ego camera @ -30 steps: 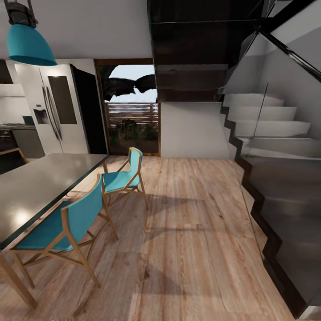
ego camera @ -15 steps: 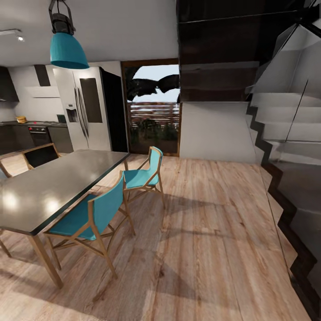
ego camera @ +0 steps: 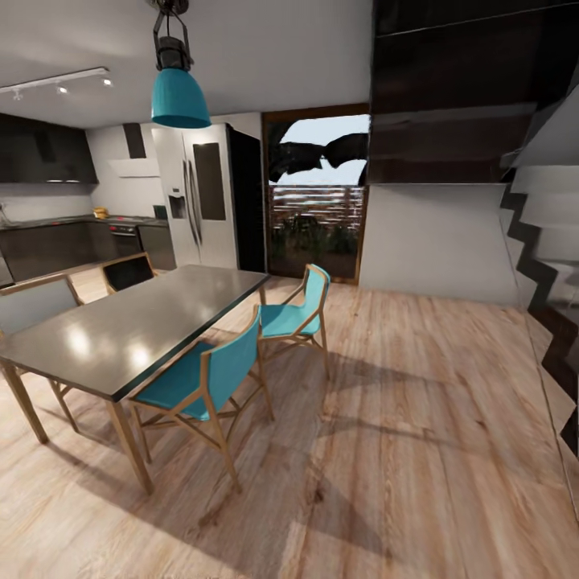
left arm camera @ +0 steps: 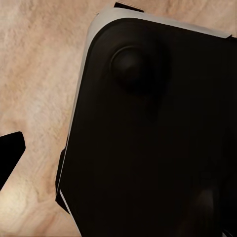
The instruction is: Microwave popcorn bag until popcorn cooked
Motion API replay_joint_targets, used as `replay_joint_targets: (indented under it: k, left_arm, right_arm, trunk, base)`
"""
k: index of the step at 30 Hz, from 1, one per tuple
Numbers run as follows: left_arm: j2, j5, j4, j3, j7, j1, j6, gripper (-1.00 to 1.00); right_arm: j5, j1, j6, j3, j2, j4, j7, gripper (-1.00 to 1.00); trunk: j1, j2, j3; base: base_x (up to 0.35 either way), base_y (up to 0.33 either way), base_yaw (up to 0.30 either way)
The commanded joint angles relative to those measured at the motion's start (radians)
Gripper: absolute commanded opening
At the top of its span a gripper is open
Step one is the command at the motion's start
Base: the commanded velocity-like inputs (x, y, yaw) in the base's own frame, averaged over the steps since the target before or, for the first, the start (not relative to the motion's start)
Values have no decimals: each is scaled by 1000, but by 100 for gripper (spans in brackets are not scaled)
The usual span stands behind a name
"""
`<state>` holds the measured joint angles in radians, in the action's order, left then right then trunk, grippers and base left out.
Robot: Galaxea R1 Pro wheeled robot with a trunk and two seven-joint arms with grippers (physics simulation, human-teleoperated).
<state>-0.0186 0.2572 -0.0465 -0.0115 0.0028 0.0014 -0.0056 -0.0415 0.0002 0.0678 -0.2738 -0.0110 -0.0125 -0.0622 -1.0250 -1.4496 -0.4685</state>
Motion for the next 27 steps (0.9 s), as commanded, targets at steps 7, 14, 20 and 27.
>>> replay_joint_targets:
  k: [7,14,20,27]
  left_arm:
    - [0,4,-1,-1,0,0,-1,100]
    - [0,4,-1,-1,0,0,-1,100]
    - [0,4,-1,-1,0,0,-1,100]
    - [0,4,-1,-1,0,0,-1,100]
  right_arm:
    - [-4,0,5,-3,0,-1,-4,100]
    - [-7,0,18,-3,-3,-1,-4,100]
    - [-2,0,17,0,-3,-1,-4,100]
    - [1,0,16,4,-2,-1,-4,100]
  trunk:
    - [0,0,-1]
    - [0,0,-1]
    - [0,0,-1]
    - [0,0,-1]
  base:
    - [0,0,300]
    - [0,0,300]
    - [0,0,300]
    - [0,0,300]
